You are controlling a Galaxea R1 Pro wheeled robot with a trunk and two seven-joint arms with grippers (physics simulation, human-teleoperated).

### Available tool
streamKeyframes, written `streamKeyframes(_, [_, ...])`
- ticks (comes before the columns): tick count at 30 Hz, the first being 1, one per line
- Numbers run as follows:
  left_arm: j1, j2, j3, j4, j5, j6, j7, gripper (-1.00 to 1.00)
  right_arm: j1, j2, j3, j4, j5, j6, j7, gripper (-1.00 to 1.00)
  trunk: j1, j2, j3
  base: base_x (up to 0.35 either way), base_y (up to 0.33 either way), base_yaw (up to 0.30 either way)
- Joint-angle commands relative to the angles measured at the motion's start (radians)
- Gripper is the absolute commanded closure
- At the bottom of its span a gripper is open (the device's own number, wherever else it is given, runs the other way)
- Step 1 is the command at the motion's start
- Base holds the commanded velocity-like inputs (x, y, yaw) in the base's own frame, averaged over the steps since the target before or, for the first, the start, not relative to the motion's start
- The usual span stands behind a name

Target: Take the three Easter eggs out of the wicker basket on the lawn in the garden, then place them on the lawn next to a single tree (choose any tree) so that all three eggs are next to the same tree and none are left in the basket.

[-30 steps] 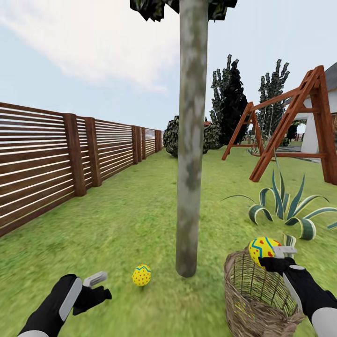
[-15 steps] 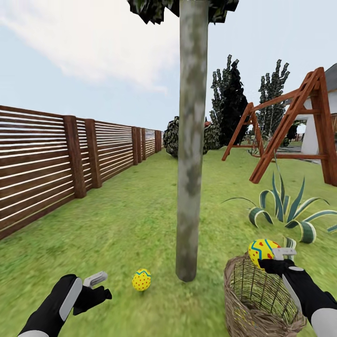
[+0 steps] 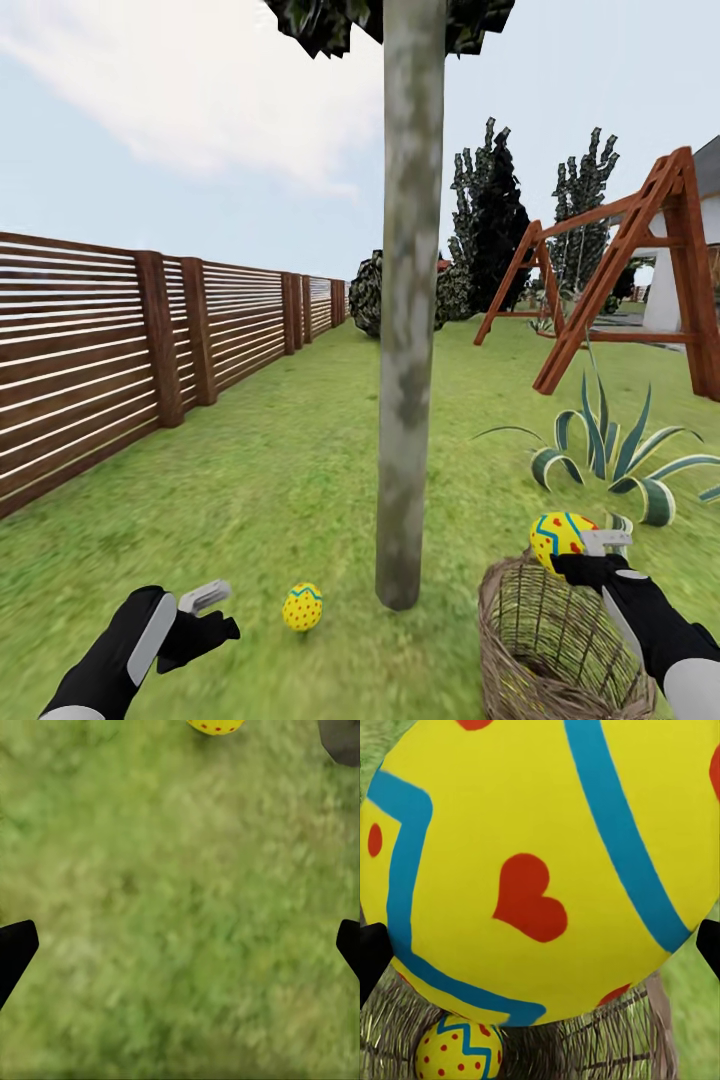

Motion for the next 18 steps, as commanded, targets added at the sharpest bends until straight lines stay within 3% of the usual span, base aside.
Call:
streamKeyframes(1, [0.000,0.000,0.001,-0.001,0.010,0.004,0.007,-1.00,0.000,0.001,-0.006,-0.002,0.011,0.006,0.009,1.00,0.000,0.000,-0.001,0.000,0.000,-0.103])
streamKeyframes(18, [0.000,0.002,0.003,-0.001,0.010,0.004,0.009,-1.00,0.000,-0.001,-0.003,-0.002,0.007,0.007,0.010,1.00,0.000,0.000,0.012,0.000,0.000,-0.253])
